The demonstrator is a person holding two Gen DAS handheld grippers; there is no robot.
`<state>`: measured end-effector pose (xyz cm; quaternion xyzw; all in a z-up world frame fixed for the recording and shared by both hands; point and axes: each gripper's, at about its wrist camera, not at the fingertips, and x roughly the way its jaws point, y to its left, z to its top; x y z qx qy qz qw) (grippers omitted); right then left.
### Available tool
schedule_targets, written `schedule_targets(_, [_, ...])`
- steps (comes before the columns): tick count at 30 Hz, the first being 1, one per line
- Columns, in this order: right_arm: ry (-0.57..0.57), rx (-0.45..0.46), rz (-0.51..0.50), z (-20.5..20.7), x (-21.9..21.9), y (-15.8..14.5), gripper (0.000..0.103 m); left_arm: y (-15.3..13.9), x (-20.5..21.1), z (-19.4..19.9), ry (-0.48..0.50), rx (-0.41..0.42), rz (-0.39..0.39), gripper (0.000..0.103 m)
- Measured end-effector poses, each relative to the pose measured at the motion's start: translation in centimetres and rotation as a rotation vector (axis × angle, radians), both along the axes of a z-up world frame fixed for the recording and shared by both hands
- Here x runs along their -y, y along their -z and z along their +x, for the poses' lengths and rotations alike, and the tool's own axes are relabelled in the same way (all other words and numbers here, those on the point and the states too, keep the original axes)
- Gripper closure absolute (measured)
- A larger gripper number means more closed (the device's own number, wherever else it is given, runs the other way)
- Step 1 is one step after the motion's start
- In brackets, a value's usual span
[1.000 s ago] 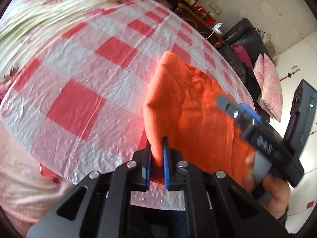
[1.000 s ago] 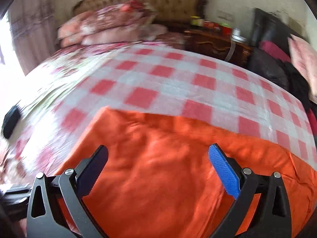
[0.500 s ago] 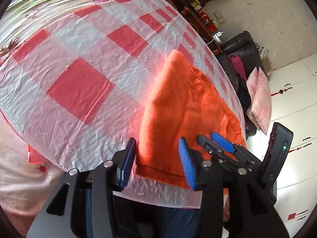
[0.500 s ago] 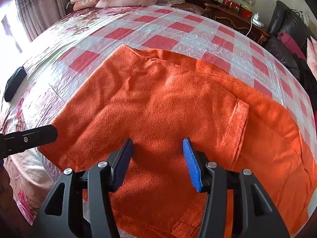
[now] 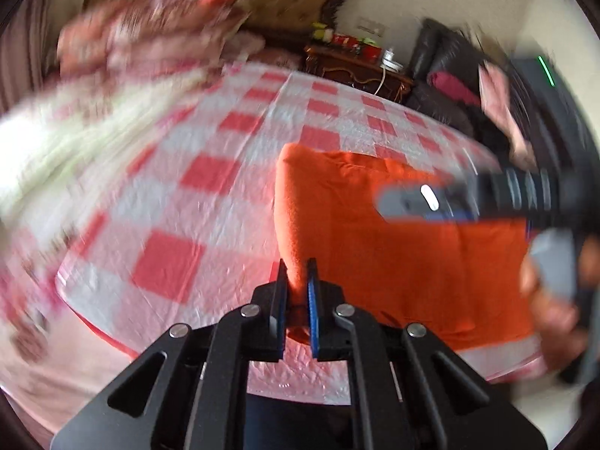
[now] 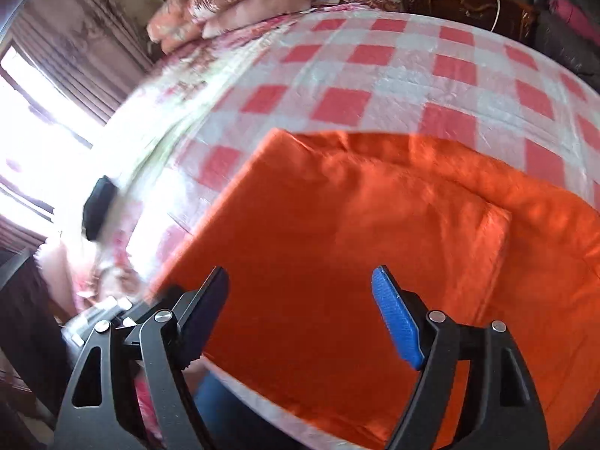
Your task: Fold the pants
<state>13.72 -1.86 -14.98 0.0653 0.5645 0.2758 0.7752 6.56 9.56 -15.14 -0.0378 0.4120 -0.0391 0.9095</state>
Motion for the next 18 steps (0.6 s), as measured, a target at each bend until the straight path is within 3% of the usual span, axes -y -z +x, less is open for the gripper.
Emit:
schedule_targets(3, [-0.042,-0.048,0.026,1.4,-1.3,-0.7,0.027,-0.5,5.6,-1.3,0.087,0.113,0.313,0.095])
schedule_targets(4, [-0.057,-0.063,0.030,1.6,-1.7,-0.8,0.027,-0.4,7.0,-1.7,0.111,0.142,0.381,0.095])
schedule_targets(7, [-0.107,-0.074,0.004,2.0,-2.8,-0.8,0.027,0.4,10.2,-2.6,0.183,0.196,0.524,0.095])
schedule_targets(11, [-0.178,-0.090,-0.037,2.3,-4.0,0.5,0.027,1.3,12.4,-3.8,0.260,0.252,0.622,0.095])
schedule_targets(12, [-0.202,-0.096,-0.048,2.2,-4.4,1.3,0.031,1.4,12.7,-4.0,0.278,0.265,0.628,0.095])
schedule_targets(14, [-0.183,-0.090,-0.086,2.5,-4.1,2.6,0.094,1.6,12.9,-4.0,0.297,0.274,0.620,0.095])
schedule_targets(16, [-0.135,-0.102,-0.050,3.0,-2.9,3.2,0.096,1.8,11.8,-3.6,0.254,0.261,0.575,0.090])
schedule_targets(18, [-0.105,-0.103,-0.030,2.9,-2.2,3.3,0.097,2.0,10.7,-3.5,0.224,0.261,0.540,0.073])
